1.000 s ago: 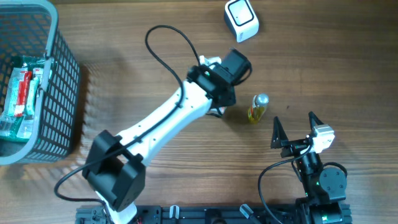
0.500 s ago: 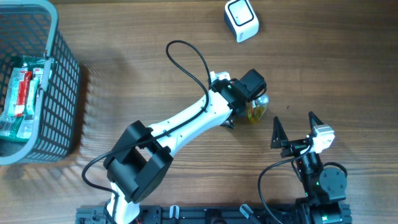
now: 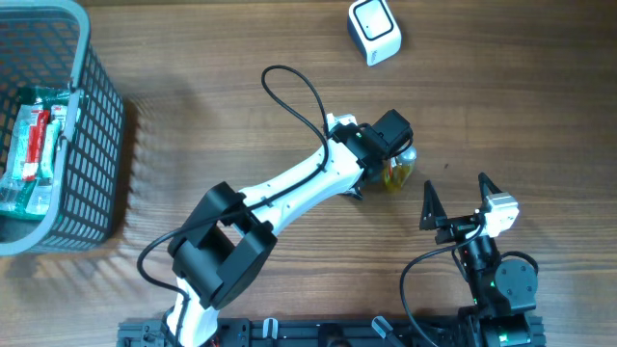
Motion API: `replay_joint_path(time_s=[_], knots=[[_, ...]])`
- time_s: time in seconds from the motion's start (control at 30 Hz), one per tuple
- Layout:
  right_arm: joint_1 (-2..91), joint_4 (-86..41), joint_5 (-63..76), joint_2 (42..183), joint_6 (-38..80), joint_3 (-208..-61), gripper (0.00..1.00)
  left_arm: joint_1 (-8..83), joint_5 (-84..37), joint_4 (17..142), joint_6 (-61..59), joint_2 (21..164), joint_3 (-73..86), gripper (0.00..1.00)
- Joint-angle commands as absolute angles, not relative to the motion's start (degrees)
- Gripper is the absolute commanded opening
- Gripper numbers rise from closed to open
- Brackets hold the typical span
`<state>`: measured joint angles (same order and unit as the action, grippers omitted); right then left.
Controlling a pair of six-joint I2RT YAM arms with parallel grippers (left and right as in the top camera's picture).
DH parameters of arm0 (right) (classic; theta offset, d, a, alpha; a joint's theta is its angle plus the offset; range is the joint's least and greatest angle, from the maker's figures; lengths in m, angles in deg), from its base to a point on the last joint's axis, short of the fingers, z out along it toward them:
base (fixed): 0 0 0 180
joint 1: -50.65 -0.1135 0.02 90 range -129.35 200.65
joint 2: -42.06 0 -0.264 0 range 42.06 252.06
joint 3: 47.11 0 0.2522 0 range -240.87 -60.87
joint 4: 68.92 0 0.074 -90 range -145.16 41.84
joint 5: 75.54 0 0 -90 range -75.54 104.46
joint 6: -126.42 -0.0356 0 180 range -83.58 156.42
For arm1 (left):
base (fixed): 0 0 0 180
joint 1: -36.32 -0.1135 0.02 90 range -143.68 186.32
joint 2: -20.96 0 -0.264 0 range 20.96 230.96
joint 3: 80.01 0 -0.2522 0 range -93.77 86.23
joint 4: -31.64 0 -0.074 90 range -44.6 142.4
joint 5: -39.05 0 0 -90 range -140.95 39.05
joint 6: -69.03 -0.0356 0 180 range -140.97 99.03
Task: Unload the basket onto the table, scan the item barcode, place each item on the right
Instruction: 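Carry the red-and-white box with the left gripper toward the scanner, then place the box beside the oil bottle and release it, then reach the left gripper into the basket and grasp the green glove pack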
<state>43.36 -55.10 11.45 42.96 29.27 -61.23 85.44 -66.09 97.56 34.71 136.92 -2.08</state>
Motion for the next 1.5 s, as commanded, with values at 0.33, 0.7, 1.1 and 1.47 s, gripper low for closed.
replay_joint_path(time_s=[0.33,0.7,1.1,1.47], knots=[[43.61,-55.21,10.93,42.86,30.29,-61.16,1.00,83.59,-66.87,97.03,29.09,134.10,-4.29,0.92],[43.61,-55.21,10.93,42.86,30.29,-61.16,1.00,69.05,-67.16,95.35,11.19,117.89,-10.37,0.83],[43.61,-55.23,10.93,42.90,30.27,-61.16,1.00,28.64,-69.41,91.70,-25.09,105.32,-29.41,1.00],[43.61,-55.21,10.93,43.07,30.29,-61.16,1.00,4.46,-66.76,97.52,-28.74,117.73,-29.08,0.97]])
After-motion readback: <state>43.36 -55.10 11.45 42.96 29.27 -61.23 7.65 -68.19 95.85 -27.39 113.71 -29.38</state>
